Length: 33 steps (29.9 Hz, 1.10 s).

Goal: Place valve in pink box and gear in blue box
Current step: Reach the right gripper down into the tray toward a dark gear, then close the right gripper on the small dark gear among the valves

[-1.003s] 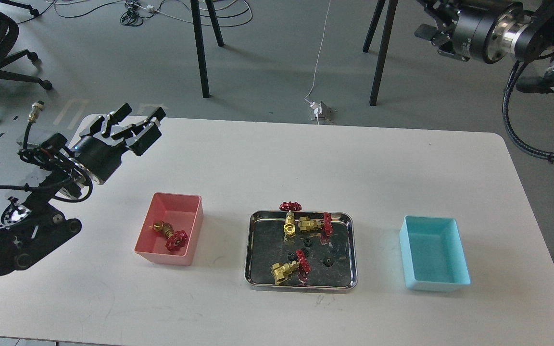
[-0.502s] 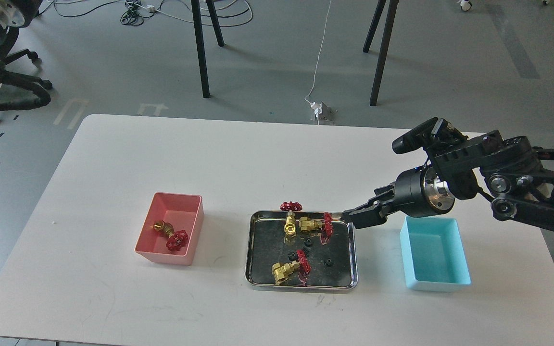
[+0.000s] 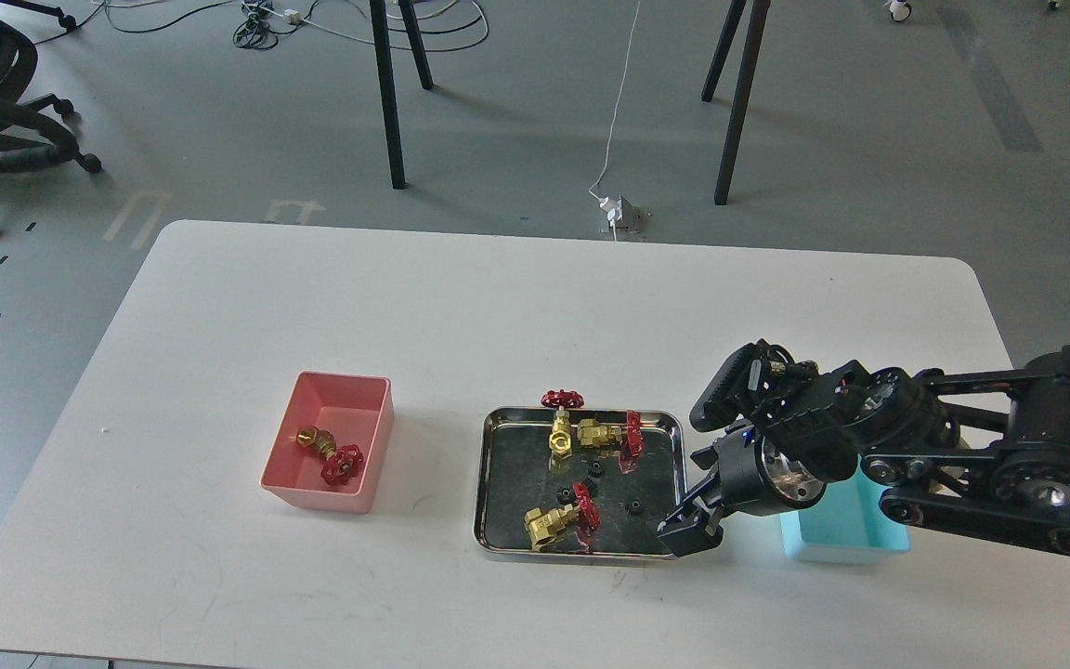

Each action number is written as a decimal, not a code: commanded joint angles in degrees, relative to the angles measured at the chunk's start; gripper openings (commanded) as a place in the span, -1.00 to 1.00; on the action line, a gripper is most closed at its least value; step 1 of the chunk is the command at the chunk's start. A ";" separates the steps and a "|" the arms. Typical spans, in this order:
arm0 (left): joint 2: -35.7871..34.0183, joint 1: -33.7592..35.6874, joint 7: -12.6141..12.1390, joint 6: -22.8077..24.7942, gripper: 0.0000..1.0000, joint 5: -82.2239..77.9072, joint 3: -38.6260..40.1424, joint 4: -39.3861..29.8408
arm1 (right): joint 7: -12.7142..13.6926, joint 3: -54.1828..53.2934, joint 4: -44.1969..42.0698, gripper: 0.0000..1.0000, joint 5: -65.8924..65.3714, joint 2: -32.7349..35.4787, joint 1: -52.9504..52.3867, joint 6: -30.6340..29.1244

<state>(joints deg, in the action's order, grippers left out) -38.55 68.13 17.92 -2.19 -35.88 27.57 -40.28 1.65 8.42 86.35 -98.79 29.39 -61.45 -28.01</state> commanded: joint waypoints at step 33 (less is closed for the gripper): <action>-0.56 1.65 0.45 0.08 0.94 0.02 0.73 2.14 | -2.00 0.63 -16.73 0.32 -4.83 -14.27 2.74 0.01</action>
<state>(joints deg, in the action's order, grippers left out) -39.04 69.41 18.34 -2.11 -35.90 28.33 -38.15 -0.45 8.96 70.14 -103.63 15.65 -59.23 -28.00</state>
